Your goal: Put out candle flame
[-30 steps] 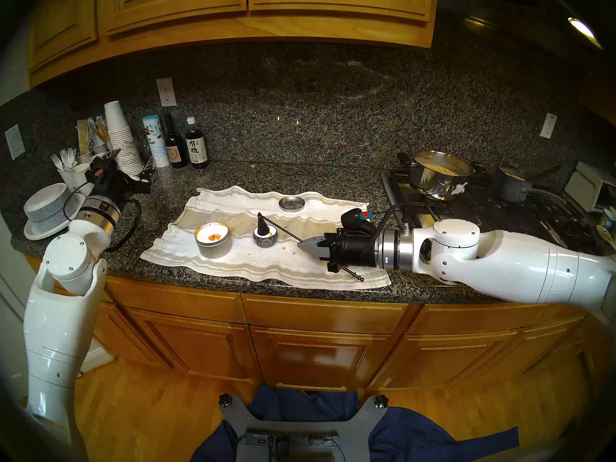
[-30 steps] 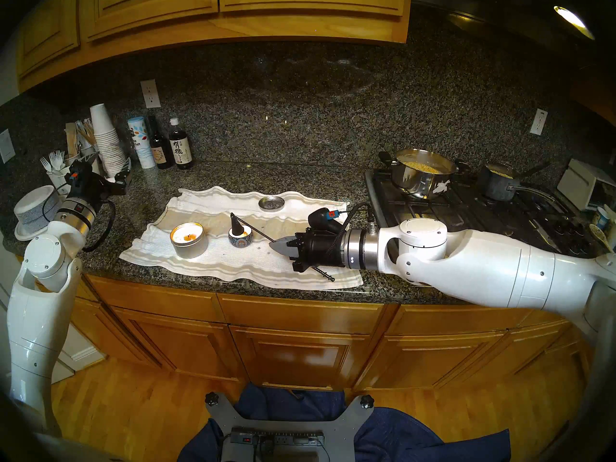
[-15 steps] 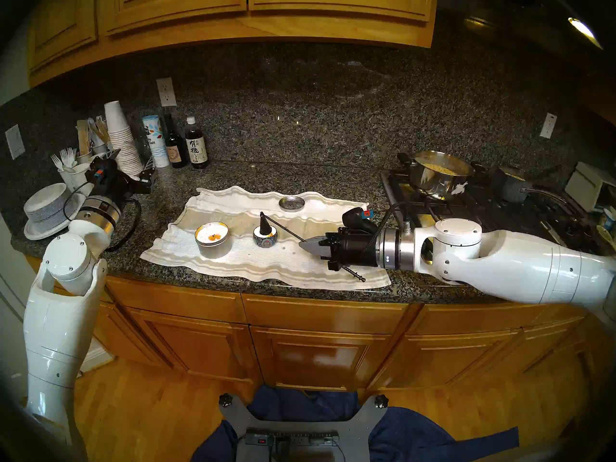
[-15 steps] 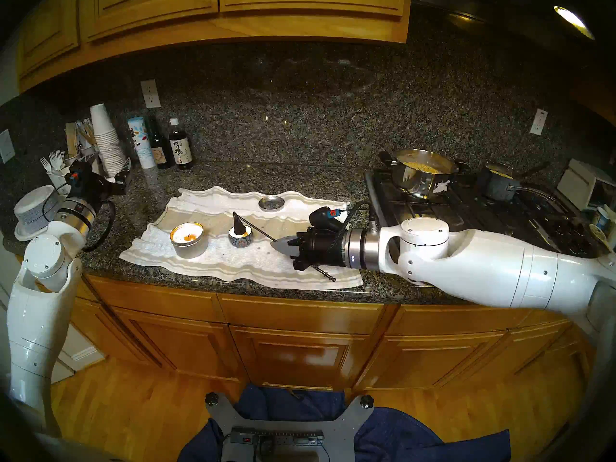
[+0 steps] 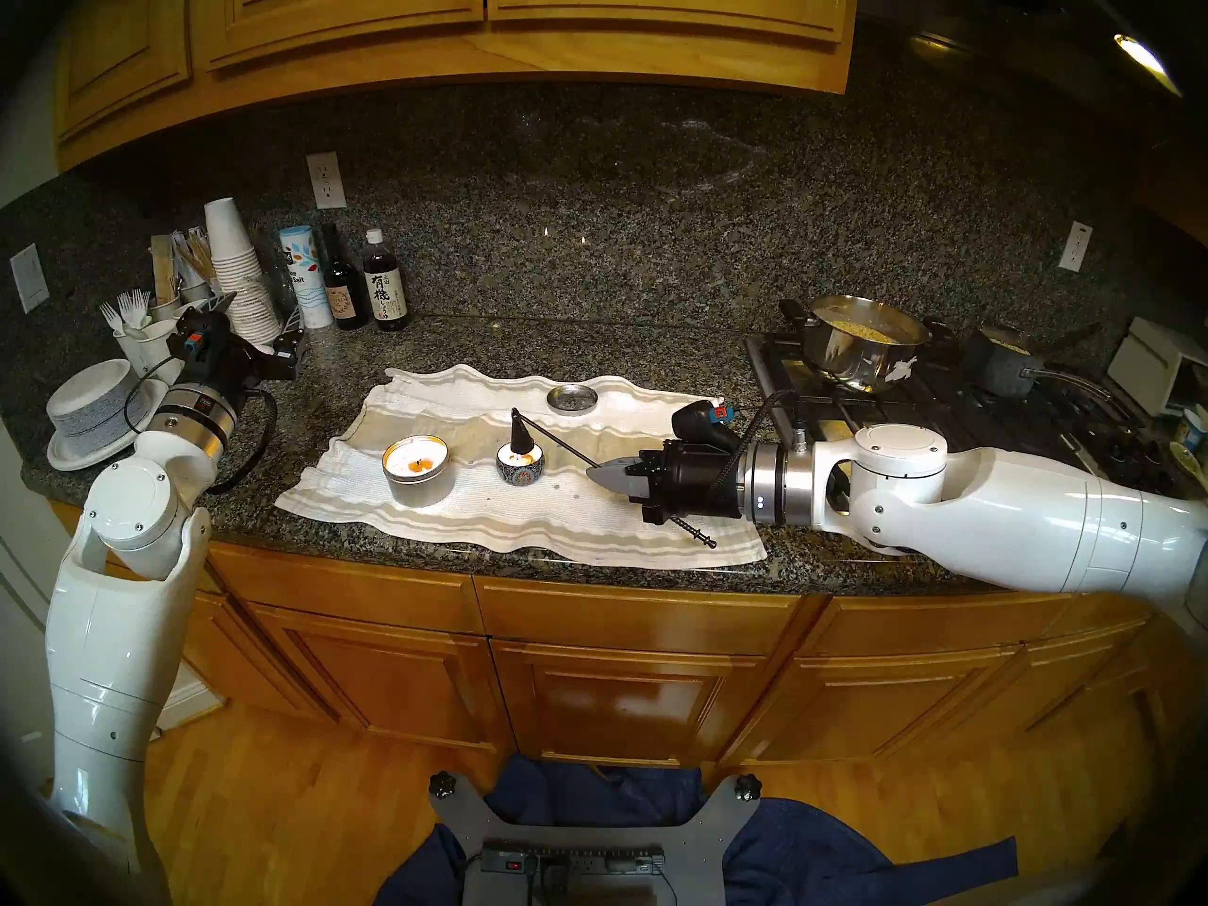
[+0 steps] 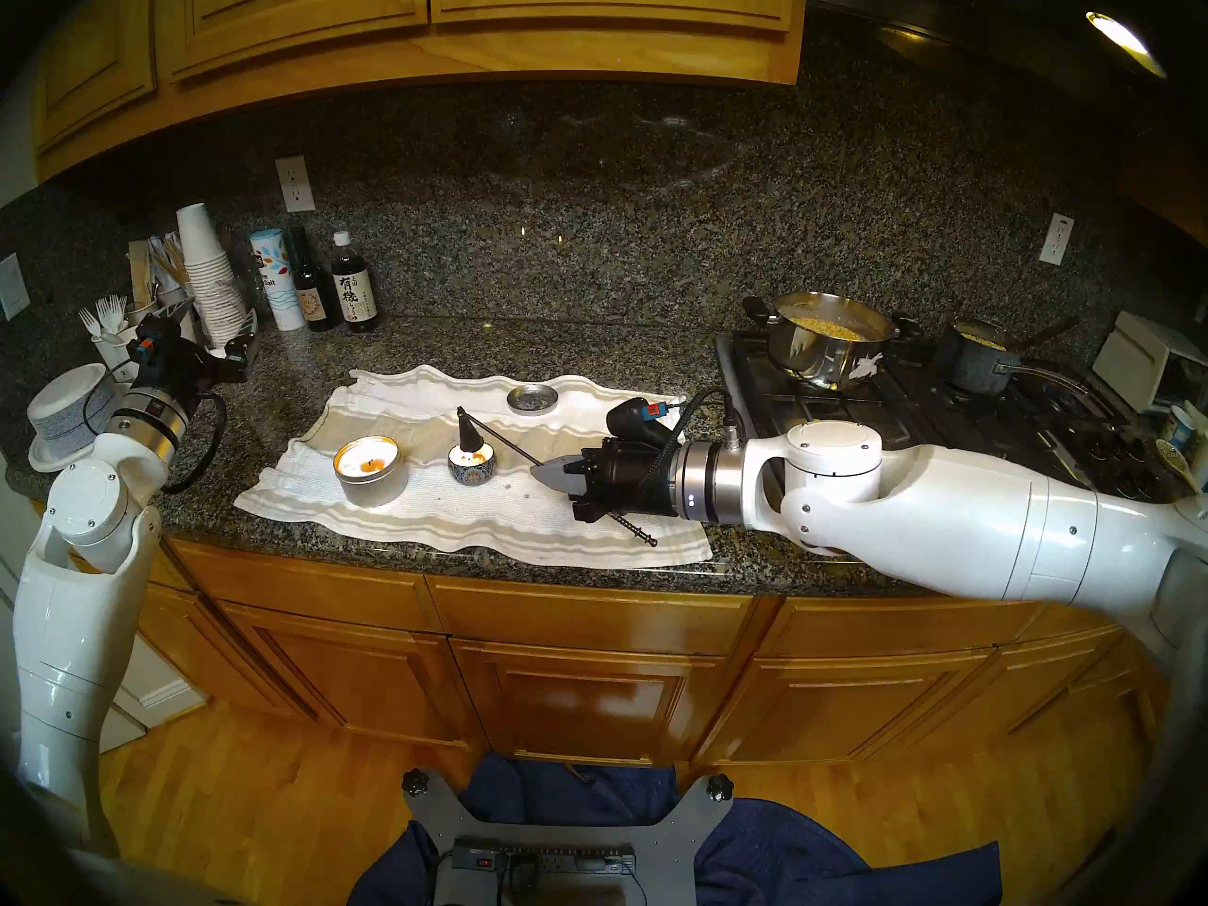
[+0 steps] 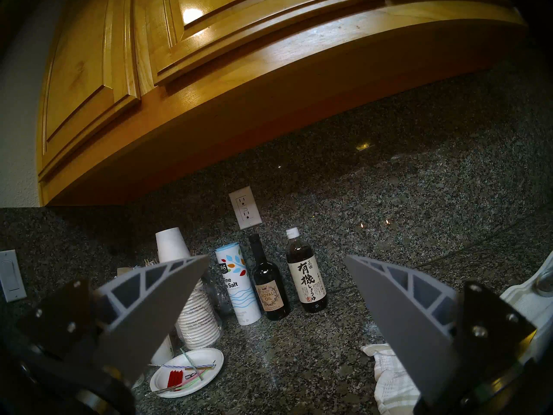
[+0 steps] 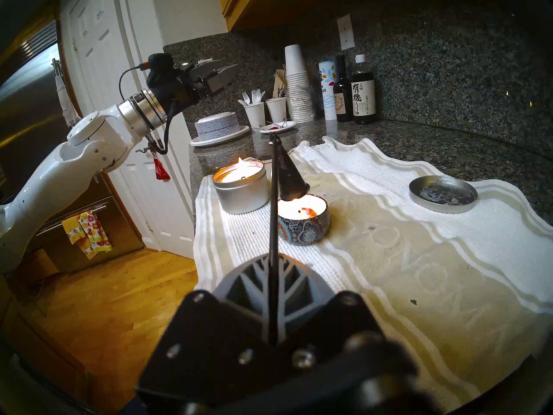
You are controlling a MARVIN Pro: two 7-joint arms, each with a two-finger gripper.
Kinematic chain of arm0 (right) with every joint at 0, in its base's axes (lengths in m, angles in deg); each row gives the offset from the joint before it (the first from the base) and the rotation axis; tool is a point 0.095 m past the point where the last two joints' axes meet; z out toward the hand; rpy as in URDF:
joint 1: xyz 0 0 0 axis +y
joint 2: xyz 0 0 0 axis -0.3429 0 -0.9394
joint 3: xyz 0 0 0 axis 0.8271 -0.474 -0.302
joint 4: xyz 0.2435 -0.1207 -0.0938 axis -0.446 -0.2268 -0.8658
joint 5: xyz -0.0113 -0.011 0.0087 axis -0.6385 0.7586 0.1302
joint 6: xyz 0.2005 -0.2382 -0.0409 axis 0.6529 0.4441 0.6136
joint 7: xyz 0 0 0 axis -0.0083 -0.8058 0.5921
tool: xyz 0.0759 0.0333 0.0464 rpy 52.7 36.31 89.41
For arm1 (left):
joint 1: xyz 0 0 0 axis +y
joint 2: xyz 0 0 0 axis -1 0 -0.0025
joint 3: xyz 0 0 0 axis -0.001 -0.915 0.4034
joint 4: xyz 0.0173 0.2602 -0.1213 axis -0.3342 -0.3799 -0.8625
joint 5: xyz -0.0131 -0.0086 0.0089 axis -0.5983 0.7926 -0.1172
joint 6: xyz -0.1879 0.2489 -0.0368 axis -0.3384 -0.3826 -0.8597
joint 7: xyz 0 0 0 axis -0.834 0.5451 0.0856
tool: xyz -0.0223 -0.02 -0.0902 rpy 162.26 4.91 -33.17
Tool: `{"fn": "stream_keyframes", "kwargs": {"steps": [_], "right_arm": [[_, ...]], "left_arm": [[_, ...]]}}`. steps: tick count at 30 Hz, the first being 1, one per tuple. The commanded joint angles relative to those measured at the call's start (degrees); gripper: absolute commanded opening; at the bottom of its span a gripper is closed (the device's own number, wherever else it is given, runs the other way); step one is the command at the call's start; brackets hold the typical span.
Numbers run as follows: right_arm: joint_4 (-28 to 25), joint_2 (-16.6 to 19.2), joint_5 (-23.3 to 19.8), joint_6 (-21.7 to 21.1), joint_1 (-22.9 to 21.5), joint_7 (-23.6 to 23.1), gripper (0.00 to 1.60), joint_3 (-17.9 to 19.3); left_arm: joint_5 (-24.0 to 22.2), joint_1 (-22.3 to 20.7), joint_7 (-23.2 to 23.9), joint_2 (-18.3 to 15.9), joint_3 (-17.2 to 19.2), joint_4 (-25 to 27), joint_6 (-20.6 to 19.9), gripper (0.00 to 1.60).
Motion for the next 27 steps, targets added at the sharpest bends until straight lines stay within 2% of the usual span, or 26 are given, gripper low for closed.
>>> {"fn": "stream_keyframes", "kwargs": {"steps": [1,9,19,27], "right_arm": [[0.47,-1.52,0.08,-0.26,-2.49,-0.21,0.00,1.96],[4.39,-4.54,1.36,-0.48,-1.78,0.00,0.00,0.57],[7.22,-6.70,1.50,0.03,-1.42,-1.57,0.00,-0.10],[7.20,-6.13,1.78,1.06,-1.07,-2.36,0.00,-0.30]], "left_arm": [[0.11,-1.33,0.00,-0.68,0.69,1.44,0.99,1.60],[0.03,-1.29,-0.08,-0.78,0.65,1.43,1.09,1.60],[-0.06,-1.24,-0.19,-0.90,0.59,1.43,1.11,1.60],[-0.13,-1.21,-0.26,-0.98,0.56,1.43,1.14,1.60]]}}
